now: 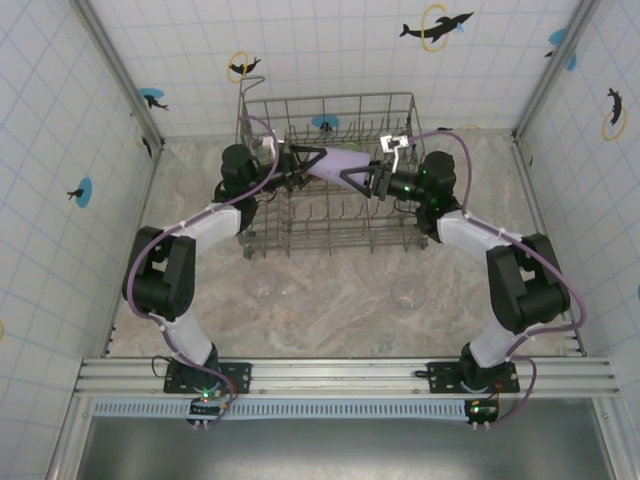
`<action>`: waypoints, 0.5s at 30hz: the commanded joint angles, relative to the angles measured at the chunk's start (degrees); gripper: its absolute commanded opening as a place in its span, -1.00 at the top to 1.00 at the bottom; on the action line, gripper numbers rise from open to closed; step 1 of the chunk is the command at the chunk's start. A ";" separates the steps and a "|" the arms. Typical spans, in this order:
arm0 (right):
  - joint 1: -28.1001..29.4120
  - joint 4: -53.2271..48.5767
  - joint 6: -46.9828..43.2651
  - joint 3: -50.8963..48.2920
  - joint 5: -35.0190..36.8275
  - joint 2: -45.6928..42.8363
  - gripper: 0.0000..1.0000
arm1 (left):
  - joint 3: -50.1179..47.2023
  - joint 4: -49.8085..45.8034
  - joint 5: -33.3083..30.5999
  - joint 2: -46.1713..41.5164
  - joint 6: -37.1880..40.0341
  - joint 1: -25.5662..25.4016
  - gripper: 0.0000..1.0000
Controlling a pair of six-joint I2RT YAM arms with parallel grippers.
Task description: Load the cups into the dish rack
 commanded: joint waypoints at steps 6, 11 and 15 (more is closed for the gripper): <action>-2.41 -16.40 -12.57 -3.22 8.40 -13.10 -0.62 | 12.68 -14.75 -4.63 -0.10 13.36 0.00 1.00; -5.33 -28.85 -18.65 -3.21 15.63 -19.30 -0.77 | 18.32 -23.32 -8.56 0.81 20.03 0.01 1.00; -7.65 -36.74 -21.27 -3.15 20.33 -23.06 -0.86 | 21.70 -31.30 -13.73 0.94 26.46 0.00 1.00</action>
